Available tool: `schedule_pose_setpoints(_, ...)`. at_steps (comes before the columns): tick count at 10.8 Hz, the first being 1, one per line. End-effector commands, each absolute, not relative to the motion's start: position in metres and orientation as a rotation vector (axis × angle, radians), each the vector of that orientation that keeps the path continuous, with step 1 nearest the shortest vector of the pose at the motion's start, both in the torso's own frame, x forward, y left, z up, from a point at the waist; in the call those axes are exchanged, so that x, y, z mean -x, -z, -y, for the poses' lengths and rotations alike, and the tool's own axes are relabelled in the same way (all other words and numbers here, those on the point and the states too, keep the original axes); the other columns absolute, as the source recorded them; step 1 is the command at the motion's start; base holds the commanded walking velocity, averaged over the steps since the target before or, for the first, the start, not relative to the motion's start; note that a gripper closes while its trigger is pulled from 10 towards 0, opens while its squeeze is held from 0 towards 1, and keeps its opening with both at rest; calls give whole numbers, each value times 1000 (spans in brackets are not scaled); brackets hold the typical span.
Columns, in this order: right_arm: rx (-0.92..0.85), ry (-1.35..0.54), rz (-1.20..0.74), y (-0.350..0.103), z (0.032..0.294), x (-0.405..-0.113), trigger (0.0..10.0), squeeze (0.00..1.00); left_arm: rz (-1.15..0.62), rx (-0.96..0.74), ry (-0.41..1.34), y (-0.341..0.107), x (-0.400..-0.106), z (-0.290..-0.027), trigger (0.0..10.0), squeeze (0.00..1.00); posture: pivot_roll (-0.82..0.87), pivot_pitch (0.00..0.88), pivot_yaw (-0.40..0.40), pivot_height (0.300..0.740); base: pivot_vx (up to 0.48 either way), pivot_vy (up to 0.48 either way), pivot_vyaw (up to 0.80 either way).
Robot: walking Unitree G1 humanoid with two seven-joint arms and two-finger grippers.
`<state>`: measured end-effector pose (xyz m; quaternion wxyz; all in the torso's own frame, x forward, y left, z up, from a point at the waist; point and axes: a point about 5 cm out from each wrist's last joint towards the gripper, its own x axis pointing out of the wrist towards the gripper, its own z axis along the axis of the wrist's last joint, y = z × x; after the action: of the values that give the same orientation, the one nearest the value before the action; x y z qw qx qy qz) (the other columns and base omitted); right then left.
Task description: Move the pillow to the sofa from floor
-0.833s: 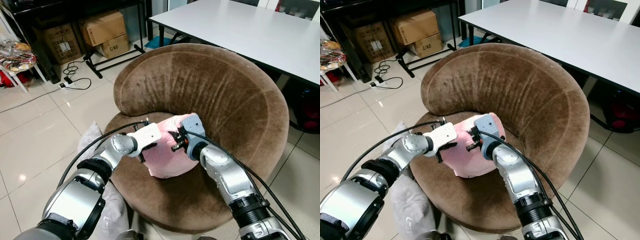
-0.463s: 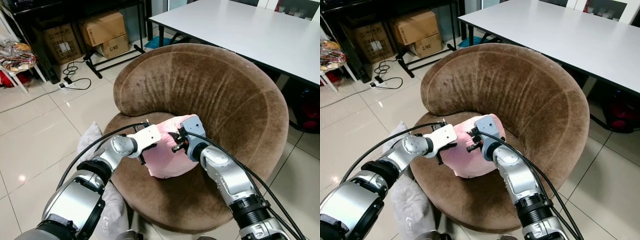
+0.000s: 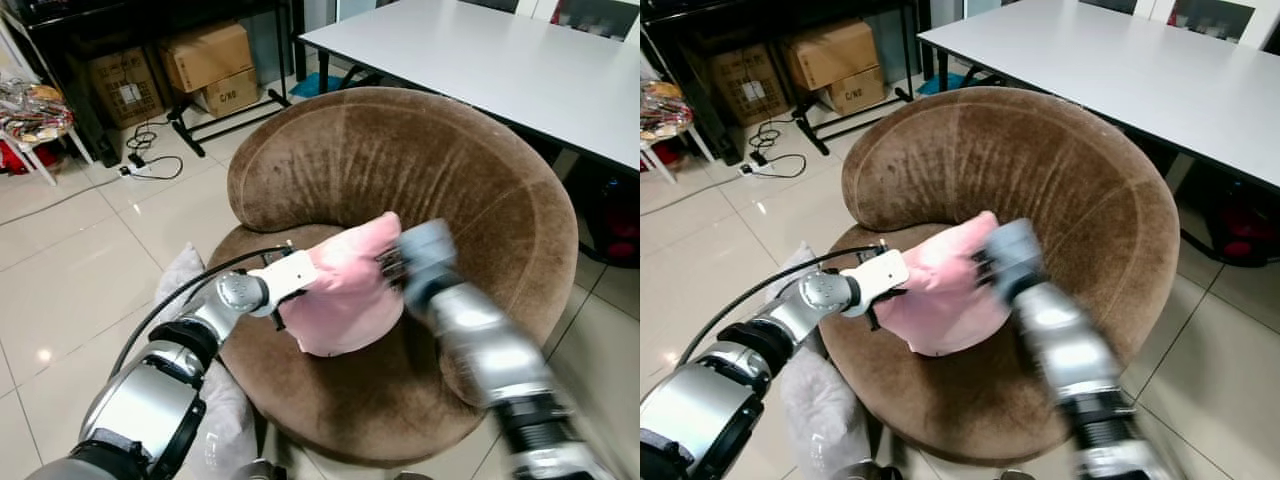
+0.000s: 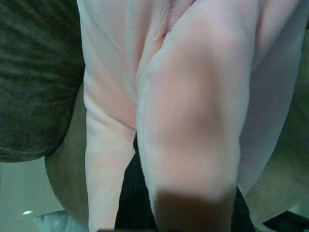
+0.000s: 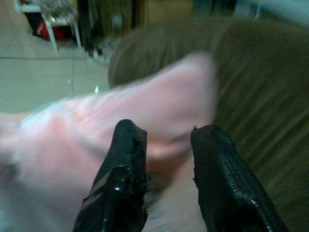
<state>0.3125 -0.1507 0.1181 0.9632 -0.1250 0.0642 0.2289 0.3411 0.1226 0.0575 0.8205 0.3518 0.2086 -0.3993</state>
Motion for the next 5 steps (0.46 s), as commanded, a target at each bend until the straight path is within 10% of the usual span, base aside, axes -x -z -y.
schedule_pose_setpoints(1, 352, -547, -20, -138, 148, -313, 10000, 1000, -458, -762, 878, -57, -340, -126, 0, 0, -161, 0, 42, 740, 0, 0, 0)
schedule_pose_setpoints(5, 803, -937, 82, -154, 133, -295, 10000, 1000, -416, -820, 957, -65, -344, -113, 0, 0, -162, 0, 34, 740, 0, 0, 0)
